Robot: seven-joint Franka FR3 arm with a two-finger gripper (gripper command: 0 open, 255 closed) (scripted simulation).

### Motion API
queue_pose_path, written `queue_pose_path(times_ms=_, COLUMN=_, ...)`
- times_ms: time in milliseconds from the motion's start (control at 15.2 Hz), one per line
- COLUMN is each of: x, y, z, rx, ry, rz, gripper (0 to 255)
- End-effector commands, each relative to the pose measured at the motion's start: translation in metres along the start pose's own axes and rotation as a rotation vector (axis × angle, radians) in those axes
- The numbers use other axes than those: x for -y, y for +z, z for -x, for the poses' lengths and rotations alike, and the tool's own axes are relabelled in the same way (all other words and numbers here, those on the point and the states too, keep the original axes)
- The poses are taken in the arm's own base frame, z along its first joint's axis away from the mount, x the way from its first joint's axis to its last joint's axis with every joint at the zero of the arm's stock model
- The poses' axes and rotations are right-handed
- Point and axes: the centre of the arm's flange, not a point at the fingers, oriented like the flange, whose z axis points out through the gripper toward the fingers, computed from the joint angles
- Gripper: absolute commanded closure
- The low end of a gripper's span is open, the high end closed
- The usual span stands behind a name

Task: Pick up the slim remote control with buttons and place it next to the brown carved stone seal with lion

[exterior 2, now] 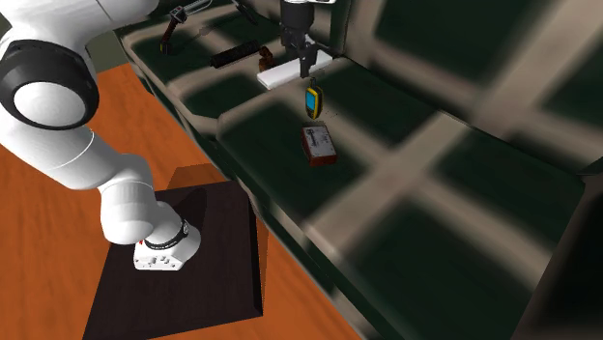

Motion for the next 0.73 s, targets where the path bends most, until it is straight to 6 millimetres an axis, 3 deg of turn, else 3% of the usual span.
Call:
queue_pose_path(times_ms=0, x=0.026, y=-0.002, z=0.004, rx=0.0, ry=0.002, rz=0.0, gripper=255)
queue_pose_path(times_ms=660, x=0.156, y=0.0, z=0.029, rx=0.0, ry=0.002, rz=0.0, gripper=255)
